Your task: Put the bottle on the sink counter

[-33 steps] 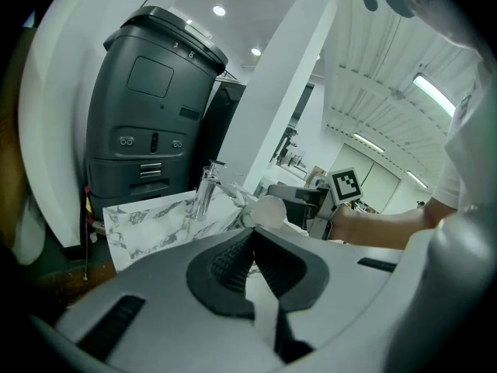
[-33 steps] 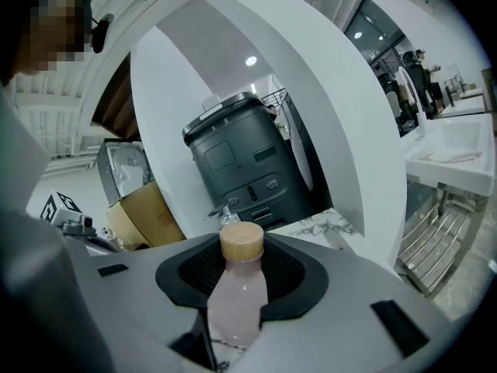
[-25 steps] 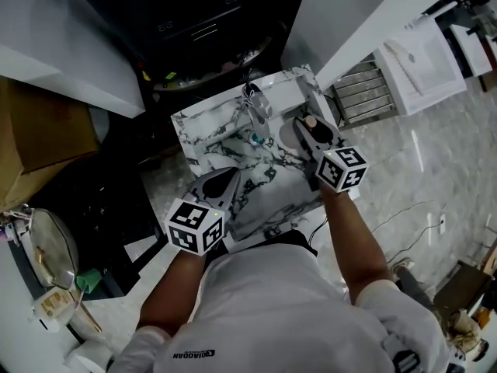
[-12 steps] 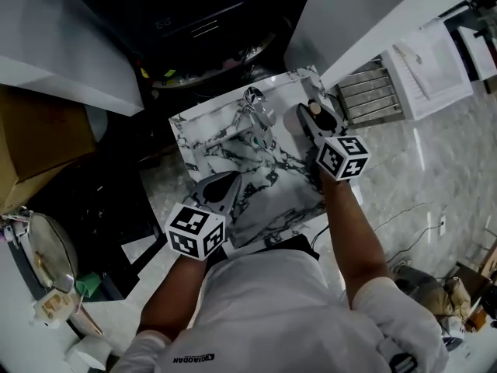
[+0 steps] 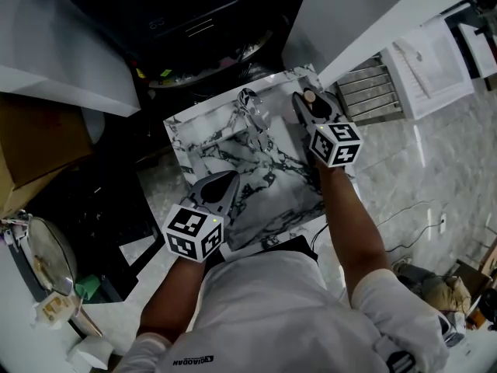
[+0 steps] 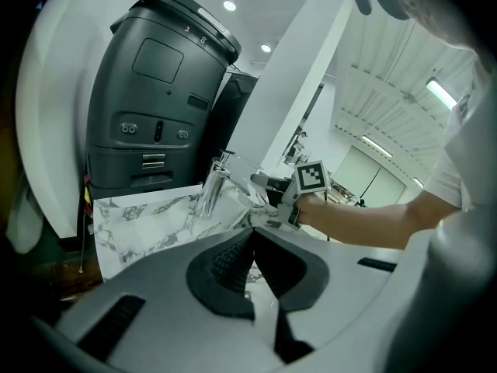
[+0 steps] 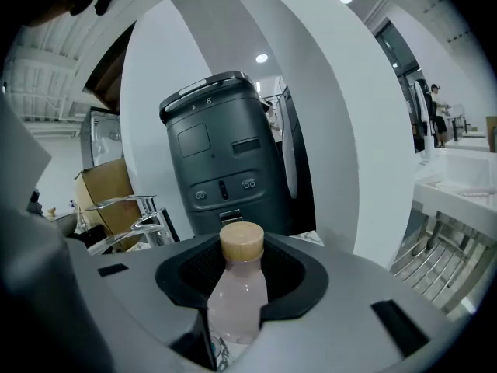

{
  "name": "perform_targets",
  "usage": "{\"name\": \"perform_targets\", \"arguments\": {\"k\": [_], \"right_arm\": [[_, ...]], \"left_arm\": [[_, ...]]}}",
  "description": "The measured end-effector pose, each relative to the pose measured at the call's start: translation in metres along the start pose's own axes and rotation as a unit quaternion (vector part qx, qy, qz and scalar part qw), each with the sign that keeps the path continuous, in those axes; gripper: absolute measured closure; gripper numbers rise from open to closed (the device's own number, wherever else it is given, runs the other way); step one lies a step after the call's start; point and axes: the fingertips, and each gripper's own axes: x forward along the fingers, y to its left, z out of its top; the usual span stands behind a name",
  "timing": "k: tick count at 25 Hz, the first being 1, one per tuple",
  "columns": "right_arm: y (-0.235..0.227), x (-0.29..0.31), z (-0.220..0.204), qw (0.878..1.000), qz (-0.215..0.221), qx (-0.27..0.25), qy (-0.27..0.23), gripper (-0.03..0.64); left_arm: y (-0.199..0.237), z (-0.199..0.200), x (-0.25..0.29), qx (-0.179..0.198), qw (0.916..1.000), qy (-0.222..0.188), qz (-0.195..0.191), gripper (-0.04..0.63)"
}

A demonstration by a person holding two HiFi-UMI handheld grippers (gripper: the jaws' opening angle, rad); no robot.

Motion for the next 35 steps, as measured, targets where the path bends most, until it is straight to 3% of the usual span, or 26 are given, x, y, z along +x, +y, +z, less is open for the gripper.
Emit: {"name": "perform_targets", "arguments": {"k": [25,35], "right_arm": [[-0.021,0.041,-0.006,0.993,-0.008,-0.12,0.009,0.457],[-0.02,0.047,-0.007,0.985,-0.003,-0.17,0.017,0.457]], "left_arm": [[0.009,-0.006,-0.001,-0.016,0.9995,0.004,0.025,0.581],[-0.005,-0.014,0.006,-0.015,0.9997,0.018,0.013,0.581]]}}
